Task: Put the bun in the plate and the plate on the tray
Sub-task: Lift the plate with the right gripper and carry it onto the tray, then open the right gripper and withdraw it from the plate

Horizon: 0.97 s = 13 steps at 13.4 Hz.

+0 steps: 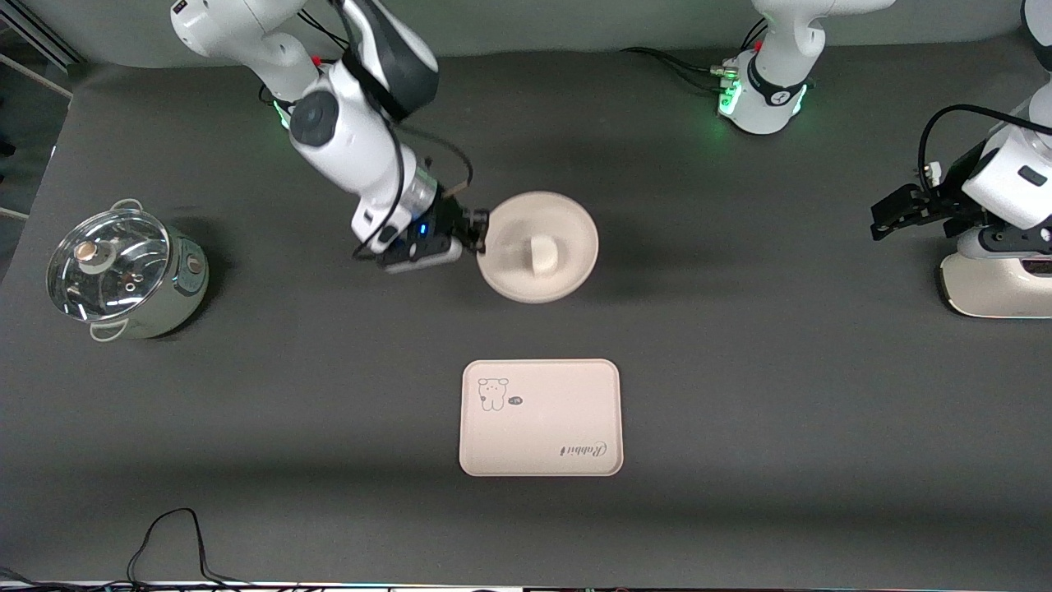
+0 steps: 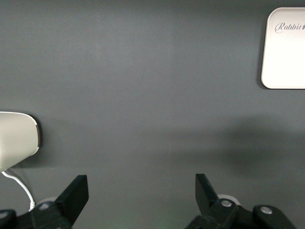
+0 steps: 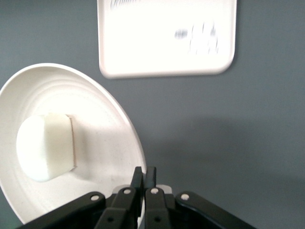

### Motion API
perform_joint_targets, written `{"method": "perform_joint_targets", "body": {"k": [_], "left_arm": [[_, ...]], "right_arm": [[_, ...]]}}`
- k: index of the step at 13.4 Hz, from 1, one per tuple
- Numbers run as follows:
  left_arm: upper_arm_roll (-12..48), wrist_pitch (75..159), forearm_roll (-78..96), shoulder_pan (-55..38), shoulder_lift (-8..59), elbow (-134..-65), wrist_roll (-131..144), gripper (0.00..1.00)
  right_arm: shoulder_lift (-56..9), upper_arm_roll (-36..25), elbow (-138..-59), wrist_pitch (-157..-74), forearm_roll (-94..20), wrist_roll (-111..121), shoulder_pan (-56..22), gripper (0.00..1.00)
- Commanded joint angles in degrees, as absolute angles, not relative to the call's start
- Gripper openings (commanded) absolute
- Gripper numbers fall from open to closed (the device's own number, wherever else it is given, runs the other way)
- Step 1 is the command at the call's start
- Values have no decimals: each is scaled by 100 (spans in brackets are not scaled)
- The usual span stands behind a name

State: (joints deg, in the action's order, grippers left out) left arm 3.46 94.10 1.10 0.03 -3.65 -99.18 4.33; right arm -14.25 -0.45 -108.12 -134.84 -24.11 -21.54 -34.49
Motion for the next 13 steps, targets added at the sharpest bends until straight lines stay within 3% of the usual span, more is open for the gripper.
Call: {"method": "perform_joint_targets", "body": {"k": [1,3,5,9,13], "left_arm": [[334,9377,132,-70,-361,-9852,431,100],[334,9448,149,-53,-352,-9852,439,100],[325,9448,158,-9,-369,-9844,439,100],[272,9378,141,132,-396,-9844,439,100],[290,9360,158,123,-404,-9835,439,100]], "right_arm": [[-3229,-18,-8244,-12807,-2514,-2030,-3025,0],[-4319,-314,-6687,-12403,-2505,-2092,-2997,0],[-4928,-474,-5856,-12322,-2514,-2109,-2997,0],[-5693,-440,-5862,-13059,-2584,-2127,-3023,0],[-5985,-431,-6108,-13148,-2909,-2136,-3050,0]]}}
